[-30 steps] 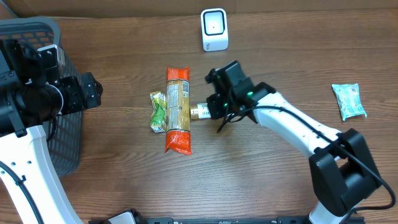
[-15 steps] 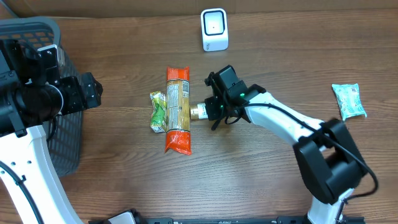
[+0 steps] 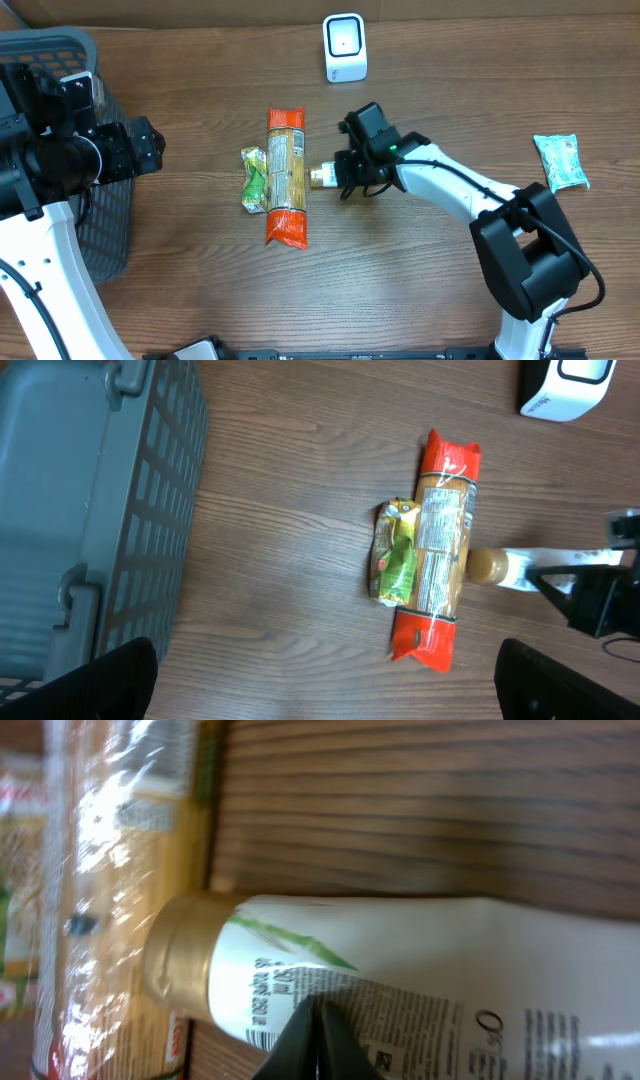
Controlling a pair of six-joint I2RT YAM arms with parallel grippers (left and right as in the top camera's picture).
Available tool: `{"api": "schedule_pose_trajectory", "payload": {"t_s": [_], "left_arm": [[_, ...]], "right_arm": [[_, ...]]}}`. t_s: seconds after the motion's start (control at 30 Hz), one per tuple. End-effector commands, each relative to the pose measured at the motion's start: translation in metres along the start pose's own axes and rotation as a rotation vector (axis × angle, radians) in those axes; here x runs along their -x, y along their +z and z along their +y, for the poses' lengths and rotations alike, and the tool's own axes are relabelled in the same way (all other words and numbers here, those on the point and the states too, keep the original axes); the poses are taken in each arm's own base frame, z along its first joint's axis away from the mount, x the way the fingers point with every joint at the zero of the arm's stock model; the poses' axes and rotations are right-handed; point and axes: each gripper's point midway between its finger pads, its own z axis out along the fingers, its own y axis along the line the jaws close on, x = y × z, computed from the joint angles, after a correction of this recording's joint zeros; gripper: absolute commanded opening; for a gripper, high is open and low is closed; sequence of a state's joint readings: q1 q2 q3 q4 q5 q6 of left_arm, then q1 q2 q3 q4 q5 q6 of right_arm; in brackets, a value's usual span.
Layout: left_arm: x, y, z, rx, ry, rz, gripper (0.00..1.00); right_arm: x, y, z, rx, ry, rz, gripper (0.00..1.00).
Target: Scan the item barcode
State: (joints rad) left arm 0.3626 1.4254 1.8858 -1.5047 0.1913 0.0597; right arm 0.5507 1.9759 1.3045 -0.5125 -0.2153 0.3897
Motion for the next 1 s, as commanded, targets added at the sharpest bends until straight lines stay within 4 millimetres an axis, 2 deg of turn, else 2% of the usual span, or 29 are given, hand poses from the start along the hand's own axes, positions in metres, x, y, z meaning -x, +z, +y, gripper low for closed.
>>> {"api": "schedule_pose_trajectory", "payload": {"t_s": [0.0, 0.13, 0.23, 0.27, 0.4, 0.47, 0.57, 0.67, 0.87, 0.9, 0.97], "left_arm": [[0.001, 0.000, 0.000, -0.007, 0.016, 0.001, 1.00], [0.001, 0.000, 0.000, -0.007, 0.016, 0.001, 1.00], [0.001, 0.000, 0.000, -0.007, 0.016, 0.001, 1.00], [0.001, 0.000, 0.000, -0.007, 0.016, 0.001, 0.99], [0.001, 0.001, 0.000, -0.007, 0.016, 0.002, 1.00], [0.001, 0.001, 0.000, -0.007, 0.016, 0.002, 1.00], [0.001, 0.001, 0.000, -0.007, 0.016, 0.002, 1.00], [0.001, 0.001, 0.000, -0.007, 0.016, 0.002, 0.99], [0.001, 0.001, 0.000, -0.007, 0.016, 0.002, 1.00], [0.001, 0.001, 0.000, -0.007, 0.016, 0.002, 1.00], [0.001, 0.001, 0.000, -0.007, 0.016, 0.002, 1.00]], "right_arm": [[-0.007, 0.011, -0.063, -0.193, 0.216, 0.019, 0.04], [-0.010, 0.003, -0.092, -0.323, 0.356, -0.006, 0.04], [-0.007, 0.001, -0.098, -0.334, 0.429, -0.022, 0.04], [-0.005, 0.001, -0.097, -0.319, 0.447, -0.025, 0.08], [0.020, -0.013, -0.081, -0.256, 0.350, -0.030, 0.35], [0.037, -0.029, -0.073, -0.250, 0.248, -0.039, 0.50], [0.062, -0.057, -0.073, -0.289, 0.122, -0.064, 0.63], [0.078, -0.075, -0.096, -0.369, 0.097, -0.102, 0.66], [0.089, -0.083, -0.143, -0.374, 0.191, -0.115, 0.66], [0.093, -0.082, -0.155, -0.369, 0.215, -0.123, 0.61], [0.095, -0.073, -0.164, -0.345, 0.238, -0.118, 0.54]]}}
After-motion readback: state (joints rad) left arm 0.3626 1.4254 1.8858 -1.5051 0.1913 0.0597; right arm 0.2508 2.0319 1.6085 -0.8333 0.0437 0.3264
